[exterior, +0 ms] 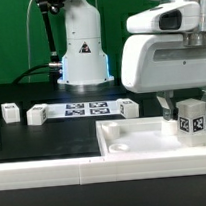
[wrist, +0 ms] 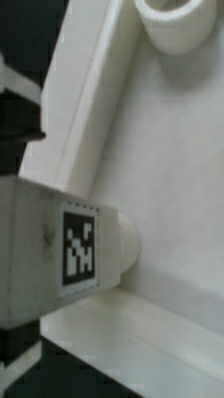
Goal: Assemble one leg
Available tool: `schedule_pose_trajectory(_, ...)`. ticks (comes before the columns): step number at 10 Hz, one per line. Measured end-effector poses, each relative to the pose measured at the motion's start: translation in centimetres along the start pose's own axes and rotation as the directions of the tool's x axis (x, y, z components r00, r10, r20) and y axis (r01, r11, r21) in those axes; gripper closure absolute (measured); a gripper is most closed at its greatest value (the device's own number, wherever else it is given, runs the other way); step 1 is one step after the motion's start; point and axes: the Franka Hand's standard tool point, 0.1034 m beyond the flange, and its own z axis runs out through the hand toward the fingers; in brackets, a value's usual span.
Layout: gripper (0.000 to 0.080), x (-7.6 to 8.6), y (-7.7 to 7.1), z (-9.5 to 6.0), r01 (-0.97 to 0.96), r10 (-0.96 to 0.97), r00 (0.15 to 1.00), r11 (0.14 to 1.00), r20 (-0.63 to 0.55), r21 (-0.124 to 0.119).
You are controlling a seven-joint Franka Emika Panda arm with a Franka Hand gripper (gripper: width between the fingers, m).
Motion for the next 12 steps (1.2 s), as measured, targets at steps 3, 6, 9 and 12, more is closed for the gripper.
schedule_pose_trajectory(3, 0.0509, -0.1, 0.0, 0.1, -0.031, 0.031, 1.000, 1.000, 0.002, 0.000)
schedule_pose_trajectory(6, 0.0509, 0.0, 0.2, 0.3, -0.303, 0.303, 0.953, 0.953, -0.012, 0.004)
schedule_pose_trajectory(9, 0.0509, 0.1, -0.5, 0.2, -0.613, 0.613, 0.790, 0.790, -0.011, 0.012)
schedule_pose_trajectory(12, 0.0509, 0.0, -1.2, 0.3, -0.895, 0.895, 0.446, 0.446, 0.003, 0.019)
